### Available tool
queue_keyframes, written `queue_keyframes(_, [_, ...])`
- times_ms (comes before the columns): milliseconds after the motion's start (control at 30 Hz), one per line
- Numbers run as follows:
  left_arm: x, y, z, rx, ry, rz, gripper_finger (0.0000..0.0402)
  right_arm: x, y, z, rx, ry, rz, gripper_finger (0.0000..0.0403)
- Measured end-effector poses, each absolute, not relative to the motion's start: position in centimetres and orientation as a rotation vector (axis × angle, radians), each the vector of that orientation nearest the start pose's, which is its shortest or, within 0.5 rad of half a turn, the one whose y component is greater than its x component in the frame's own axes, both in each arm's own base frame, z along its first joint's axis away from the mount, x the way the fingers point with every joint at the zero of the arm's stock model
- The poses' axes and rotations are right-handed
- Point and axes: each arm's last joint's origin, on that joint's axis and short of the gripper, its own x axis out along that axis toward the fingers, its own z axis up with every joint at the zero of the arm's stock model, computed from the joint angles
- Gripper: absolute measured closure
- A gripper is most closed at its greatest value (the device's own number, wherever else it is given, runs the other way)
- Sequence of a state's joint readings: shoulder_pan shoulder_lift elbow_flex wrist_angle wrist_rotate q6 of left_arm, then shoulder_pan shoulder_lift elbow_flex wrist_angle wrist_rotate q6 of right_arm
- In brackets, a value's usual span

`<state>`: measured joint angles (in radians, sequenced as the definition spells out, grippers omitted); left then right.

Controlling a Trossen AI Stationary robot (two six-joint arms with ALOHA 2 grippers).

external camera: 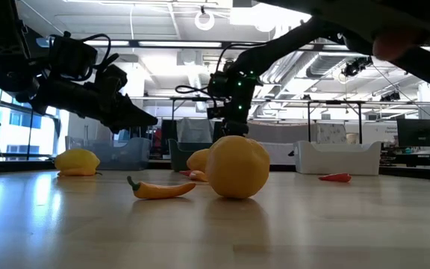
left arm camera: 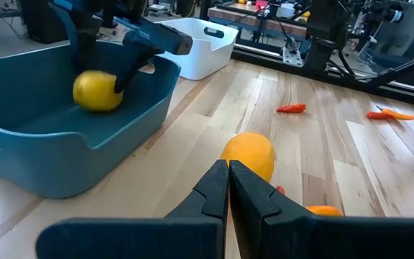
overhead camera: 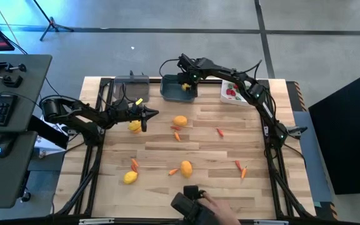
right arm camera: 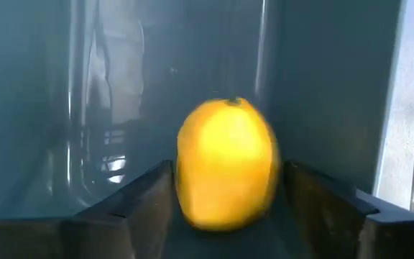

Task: Sort produce into baskets
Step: Put the yellow lemon into the blue bin

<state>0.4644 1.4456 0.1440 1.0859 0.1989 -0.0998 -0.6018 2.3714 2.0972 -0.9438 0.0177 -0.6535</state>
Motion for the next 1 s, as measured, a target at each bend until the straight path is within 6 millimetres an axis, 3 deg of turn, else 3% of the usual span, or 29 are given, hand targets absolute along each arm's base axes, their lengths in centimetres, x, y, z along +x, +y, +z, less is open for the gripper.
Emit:
queue_keyframes(233, [18.5,8.6,12.4,-0.173,0.2,0.275,0.0401,41.0,-27.7,19.9,-0.222,1.289,-0.123,0.0109])
queue_keyframes(367, [18.4,8.6,12.2,-0.179,0.216,0.276,0.0401,41.3,-27.1,23.1,-0.191,1.247,-0.131,0.0108])
queue_keyframes(533, [18.4,8.6,12.2,-0.177,0.222,0.275,0.0401,40.9,-25.5,26.4,-0.006,1.162,-0.029,0.0107])
queue_keyframes(633, [18.4,8.6,12.1,-0.176,0.225,0.275,0.0401,41.1,-24.1,26.2,0.056,1.193,0.002,0.0107])
queue_keyframes(1000, [18.4,8.6,12.0,-0.152,0.24,0.272,0.0401,43.4,-17.8,21.9,0.221,1.275,0.199,0.0151])
